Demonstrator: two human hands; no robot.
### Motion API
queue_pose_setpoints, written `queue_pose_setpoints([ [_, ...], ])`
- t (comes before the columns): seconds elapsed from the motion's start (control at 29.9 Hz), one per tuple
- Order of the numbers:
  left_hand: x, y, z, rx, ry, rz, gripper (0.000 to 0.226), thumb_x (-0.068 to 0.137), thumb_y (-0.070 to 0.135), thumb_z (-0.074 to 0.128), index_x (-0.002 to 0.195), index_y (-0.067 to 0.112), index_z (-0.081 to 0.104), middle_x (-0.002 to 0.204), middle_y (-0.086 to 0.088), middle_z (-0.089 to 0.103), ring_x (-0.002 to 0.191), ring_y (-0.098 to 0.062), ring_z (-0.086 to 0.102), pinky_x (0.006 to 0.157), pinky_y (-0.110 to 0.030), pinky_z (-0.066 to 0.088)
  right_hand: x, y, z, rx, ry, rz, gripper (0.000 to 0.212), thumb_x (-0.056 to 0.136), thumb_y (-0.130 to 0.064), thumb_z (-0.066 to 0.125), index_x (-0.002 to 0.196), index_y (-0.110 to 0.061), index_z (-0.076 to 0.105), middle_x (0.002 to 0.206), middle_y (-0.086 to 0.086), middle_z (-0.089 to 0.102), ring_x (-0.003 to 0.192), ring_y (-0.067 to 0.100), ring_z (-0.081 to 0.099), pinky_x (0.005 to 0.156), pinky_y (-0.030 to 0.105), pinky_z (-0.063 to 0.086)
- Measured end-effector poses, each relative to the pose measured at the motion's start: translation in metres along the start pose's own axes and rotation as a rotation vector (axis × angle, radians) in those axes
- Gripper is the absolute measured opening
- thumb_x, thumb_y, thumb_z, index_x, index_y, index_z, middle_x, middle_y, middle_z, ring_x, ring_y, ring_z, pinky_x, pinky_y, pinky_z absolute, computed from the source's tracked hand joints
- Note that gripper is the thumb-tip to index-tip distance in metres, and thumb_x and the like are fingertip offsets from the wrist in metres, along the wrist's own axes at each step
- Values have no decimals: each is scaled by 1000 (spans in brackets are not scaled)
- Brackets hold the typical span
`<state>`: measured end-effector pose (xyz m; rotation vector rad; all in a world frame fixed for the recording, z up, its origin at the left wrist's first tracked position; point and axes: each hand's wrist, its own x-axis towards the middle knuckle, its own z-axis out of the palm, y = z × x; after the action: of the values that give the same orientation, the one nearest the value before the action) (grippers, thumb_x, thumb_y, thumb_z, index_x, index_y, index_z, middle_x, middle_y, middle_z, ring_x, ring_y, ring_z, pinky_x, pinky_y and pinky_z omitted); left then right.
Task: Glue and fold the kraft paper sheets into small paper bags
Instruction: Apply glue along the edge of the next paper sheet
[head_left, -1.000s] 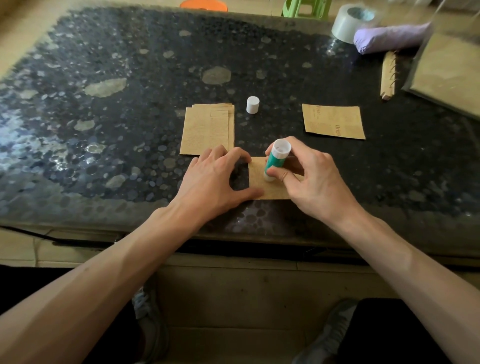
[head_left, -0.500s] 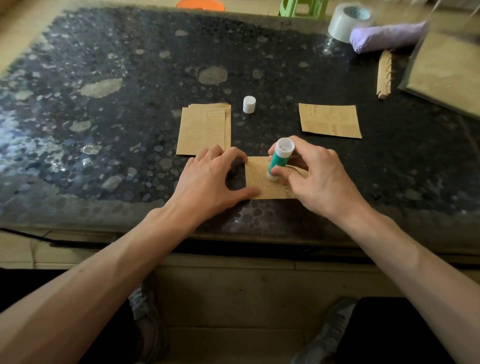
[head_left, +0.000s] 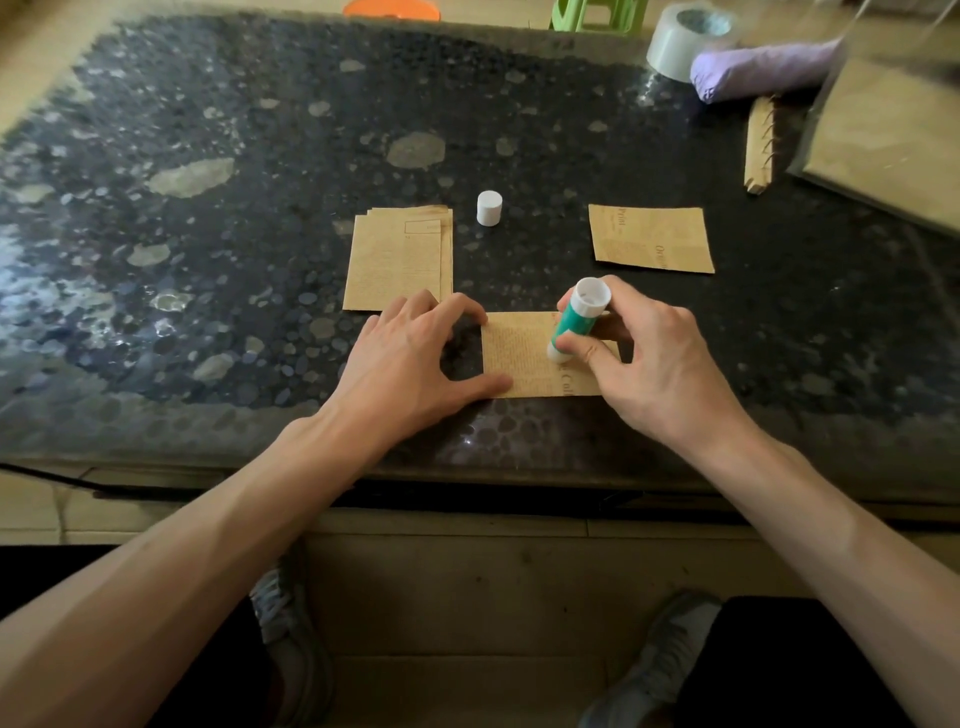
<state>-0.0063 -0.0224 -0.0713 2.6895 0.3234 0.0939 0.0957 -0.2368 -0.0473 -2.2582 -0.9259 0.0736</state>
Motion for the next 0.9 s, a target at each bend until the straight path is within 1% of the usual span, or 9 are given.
queue_pose_setpoints([
  [0.07, 1, 0, 0, -5, -1, -2, 68, 71, 80, 62, 127, 42, 51, 105, 11, 51, 105, -13, 48, 92, -35, 41, -2, 2, -2, 5, -10, 1, 25, 97, -25, 72, 120, -21, 62, 110, -6, 70, 102, 10, 67, 78, 25, 60],
  [0.1, 1, 0, 0, -8, -1, -2, 68, 71, 80, 63, 126, 42, 51, 104, 11, 51, 105, -12, 48, 91, -35, 40, -2, 4, -4, 8, -13, 8, 24, 98, -23, 72, 120, -22, 62, 110, -7, 70, 102, 9, 67, 78, 24, 60],
  [0.17, 1, 0, 0, -12, 0, -3, 68, 70, 81, 62, 125, 43, 51, 102, 12, 50, 104, -12, 47, 89, -33, 38, -3, 6, -7, 8, -14, 29, 23, 98, -25, 72, 118, -22, 61, 112, -11, 67, 104, 5, 63, 77, 12, 57],
  [0.23, 1, -1, 0, -17, 4, -4, 67, 69, 81, 63, 124, 43, 52, 101, 13, 50, 102, -11, 46, 88, -33, 37, -4, 8, -9, -18, -6, 44, 26, 96, -31, 72, 118, -21, 61, 113, -14, 64, 107, 2, 61, 72, 6, 52],
  [0.33, 2, -1, 1, -16, 2, 2, 67, 70, 81, 63, 124, 43, 51, 101, 13, 50, 101, -11, 46, 87, -32, 36, -5, 10, -12, -58, 23, 46, 31, 95, -37, 72, 117, -20, 61, 111, -15, 62, 104, 2, 60, 71, 6, 49],
  [0.47, 1, -1, 0, -16, -3, 2, 68, 69, 82, 61, 124, 44, 51, 101, 13, 49, 101, -10, 46, 87, -32, 36, -7, 13, -15, -63, 48, 42, 30, 94, -37, 73, 114, -18, 62, 111, -9, 67, 101, 5, 63, 76, 13, 54],
  [0.63, 1, -1, -1, -23, -11, 4, 70, 68, 82, 59, 125, 43, 51, 101, 12, 49, 101, -12, 47, 89, -33, 37, -9, 15, -20, -70, 42, 71, 30, 94, -32, 74, 117, -17, 62, 110, -13, 64, 101, 3, 62, 73, 3, 46],
  [0.77, 1, -1, 0, -17, -9, 4, 70, 68, 83, 59, 125, 43, 51, 101, 13, 49, 102, -11, 47, 89, -33, 37, -11, 17, -23, -91, 46, 77, 29, 95, -29, 74, 117, -16, 62, 115, -4, 70, 105, 9, 65, 80, 10, 47],
  [0.9, 1, -1, 0, -10, -9, 1, 70, 68, 82, 59, 126, 43, 51, 102, 13, 49, 102, -11, 47, 90, -33, 37, -13, 18, -26, -127, 49, 78, 29, 95, -28, 74, 119, -17, 62, 117, -2, 70, 108, 13, 66, 84, 18, 49],
])
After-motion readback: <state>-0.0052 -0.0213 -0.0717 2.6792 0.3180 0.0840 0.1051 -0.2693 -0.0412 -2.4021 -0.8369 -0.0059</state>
